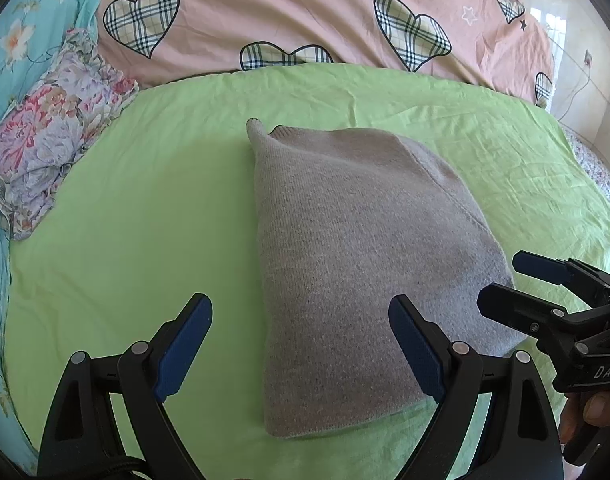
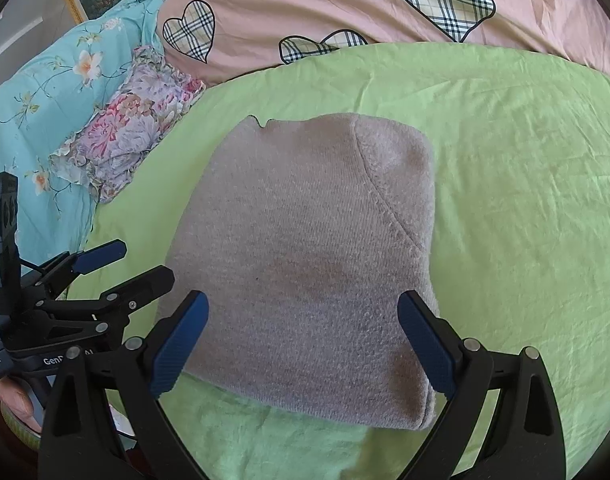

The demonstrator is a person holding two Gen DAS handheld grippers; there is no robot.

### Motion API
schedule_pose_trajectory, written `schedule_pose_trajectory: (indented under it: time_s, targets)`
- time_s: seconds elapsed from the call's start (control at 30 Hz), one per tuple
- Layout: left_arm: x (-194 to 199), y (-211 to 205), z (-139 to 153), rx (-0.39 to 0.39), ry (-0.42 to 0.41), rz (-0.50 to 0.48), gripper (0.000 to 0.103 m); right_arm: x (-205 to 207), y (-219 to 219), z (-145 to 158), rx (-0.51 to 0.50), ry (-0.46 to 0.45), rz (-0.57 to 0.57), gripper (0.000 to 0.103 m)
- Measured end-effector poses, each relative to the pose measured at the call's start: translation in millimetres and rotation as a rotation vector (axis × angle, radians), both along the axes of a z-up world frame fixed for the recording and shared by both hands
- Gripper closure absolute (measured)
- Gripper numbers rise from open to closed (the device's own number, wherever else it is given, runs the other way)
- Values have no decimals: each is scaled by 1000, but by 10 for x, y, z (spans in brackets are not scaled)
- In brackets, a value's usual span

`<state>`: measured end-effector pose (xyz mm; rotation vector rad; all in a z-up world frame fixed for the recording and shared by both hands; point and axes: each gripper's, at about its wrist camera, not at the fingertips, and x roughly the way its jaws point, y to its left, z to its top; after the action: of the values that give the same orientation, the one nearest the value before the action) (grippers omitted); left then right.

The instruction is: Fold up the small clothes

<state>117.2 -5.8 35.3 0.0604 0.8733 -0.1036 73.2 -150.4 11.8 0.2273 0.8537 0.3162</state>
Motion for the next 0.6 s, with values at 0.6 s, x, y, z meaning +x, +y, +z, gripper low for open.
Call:
schedule_pose_trajectory:
  time_s: [0.6]
  targets:
    - [-19,0,-34,2,1,-7,12,-6,-2,-17,3,1,2,7]
